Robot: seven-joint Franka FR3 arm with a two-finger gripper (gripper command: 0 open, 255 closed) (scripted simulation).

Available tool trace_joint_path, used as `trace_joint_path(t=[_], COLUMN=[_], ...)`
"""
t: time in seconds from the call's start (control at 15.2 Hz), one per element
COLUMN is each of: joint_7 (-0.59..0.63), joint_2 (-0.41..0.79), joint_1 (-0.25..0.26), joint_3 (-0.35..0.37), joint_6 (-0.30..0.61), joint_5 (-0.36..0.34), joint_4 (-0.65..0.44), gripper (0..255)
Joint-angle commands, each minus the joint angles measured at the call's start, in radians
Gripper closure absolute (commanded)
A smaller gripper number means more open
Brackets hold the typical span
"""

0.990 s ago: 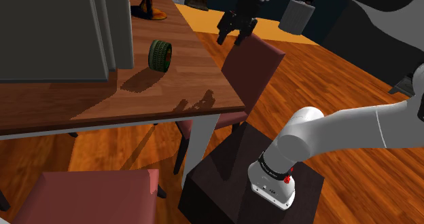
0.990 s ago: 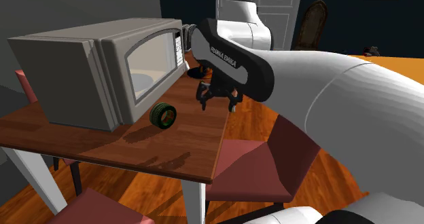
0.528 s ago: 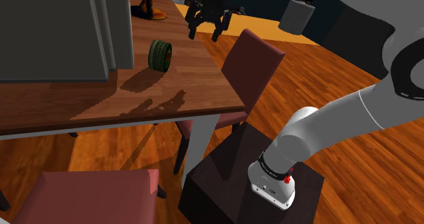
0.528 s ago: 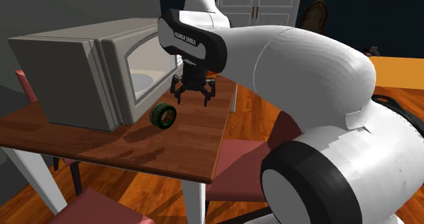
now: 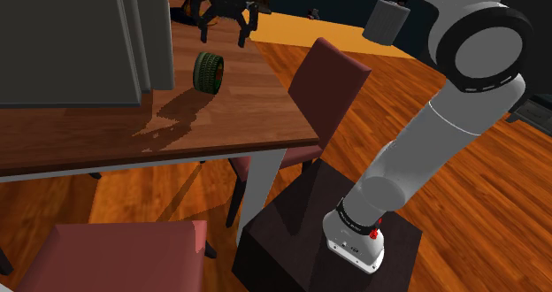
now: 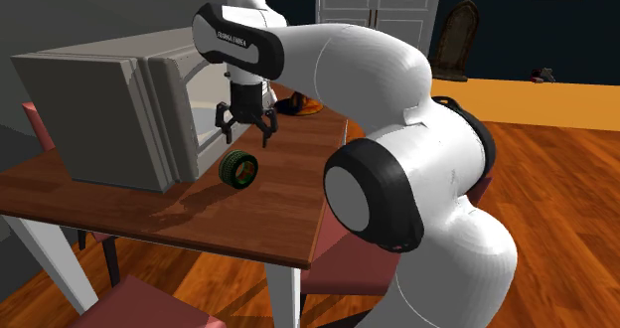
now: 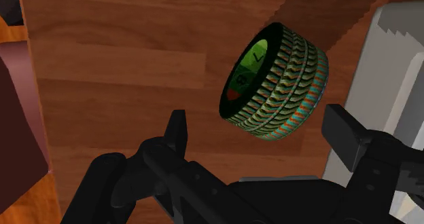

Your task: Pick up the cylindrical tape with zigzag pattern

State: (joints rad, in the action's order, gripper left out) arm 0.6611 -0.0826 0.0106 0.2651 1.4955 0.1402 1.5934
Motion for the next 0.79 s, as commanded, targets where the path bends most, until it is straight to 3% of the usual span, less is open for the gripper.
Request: trace_joint_path(t=[0.0,0.59,0.66,0.73], joint_7=[0.069,0.051,0.052,0.052], joint_2=[0.105,0.073,0.074,0.076], joint_1=[0.015,0.014,0.015,0.015], joint_3=[0.023,0.019,0.02,0.02], joint_6=[-0.037,0.072,0.073,0.073], joint_5=[-0.012,-0.004,-0.005,-0.005], joint_4=[-0.114,0.028,0.026,0.025], gripper=[0,0,255,255])
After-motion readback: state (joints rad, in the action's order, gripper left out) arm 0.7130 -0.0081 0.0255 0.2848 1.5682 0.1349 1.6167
